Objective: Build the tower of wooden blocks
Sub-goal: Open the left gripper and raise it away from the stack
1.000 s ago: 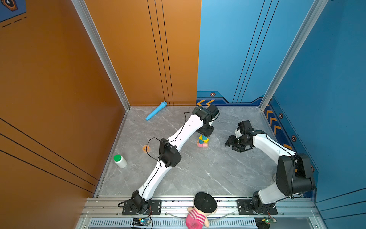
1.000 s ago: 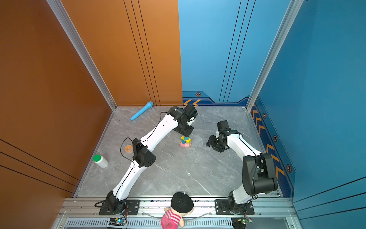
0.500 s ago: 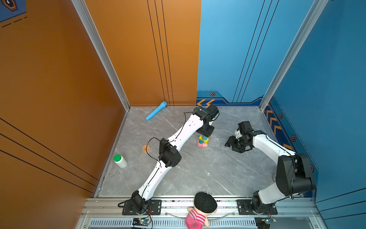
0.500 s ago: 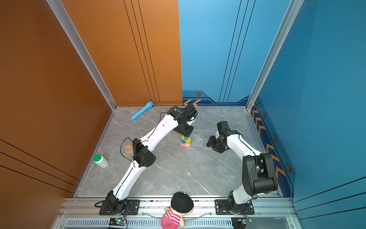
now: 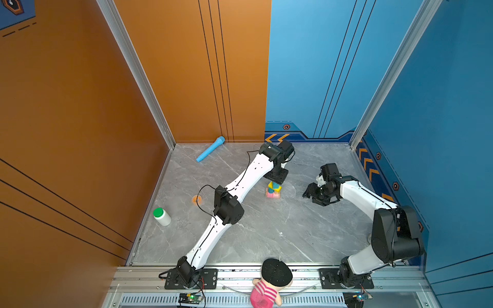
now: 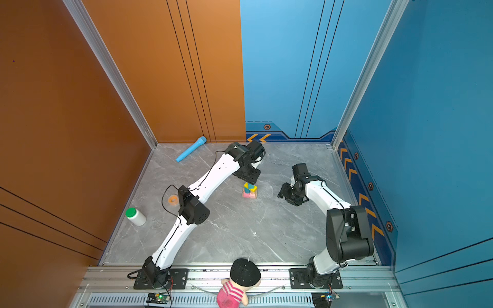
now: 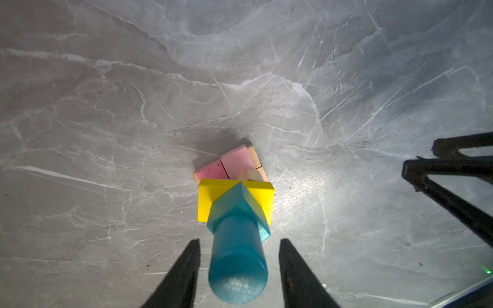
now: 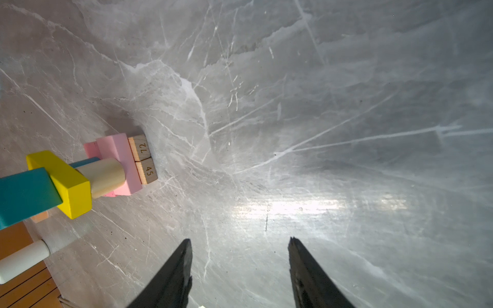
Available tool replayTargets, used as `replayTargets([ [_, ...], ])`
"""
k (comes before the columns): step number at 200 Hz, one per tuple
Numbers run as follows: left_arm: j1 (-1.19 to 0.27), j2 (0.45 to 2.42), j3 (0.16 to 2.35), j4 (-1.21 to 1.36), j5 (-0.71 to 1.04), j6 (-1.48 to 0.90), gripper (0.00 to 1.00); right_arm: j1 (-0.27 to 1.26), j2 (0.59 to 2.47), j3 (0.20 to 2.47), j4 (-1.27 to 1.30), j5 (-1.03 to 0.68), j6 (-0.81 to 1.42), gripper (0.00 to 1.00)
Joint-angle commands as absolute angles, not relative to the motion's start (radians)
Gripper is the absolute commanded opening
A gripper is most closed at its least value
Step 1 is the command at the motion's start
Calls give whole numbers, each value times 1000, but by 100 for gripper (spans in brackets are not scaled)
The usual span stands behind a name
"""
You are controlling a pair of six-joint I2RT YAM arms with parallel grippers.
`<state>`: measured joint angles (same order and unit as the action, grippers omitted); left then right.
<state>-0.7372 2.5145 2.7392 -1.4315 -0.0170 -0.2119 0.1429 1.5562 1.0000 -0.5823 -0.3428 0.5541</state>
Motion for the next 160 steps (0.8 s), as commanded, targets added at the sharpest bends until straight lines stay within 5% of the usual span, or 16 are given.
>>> replayTargets([
  [1, -721, 2515, 2755, -1436, -1, -218, 59, 136, 1559, 1000, -578, -360, 565, 60],
  [77, -679, 2386, 2730, -1436, -29, -202, 100, 131, 1504, 1053, -636, -328, 549, 67],
  [160, -649, 2029, 2444, -1411, -194, -166, 98, 80, 1390, 1155, -716, -302, 486, 100],
])
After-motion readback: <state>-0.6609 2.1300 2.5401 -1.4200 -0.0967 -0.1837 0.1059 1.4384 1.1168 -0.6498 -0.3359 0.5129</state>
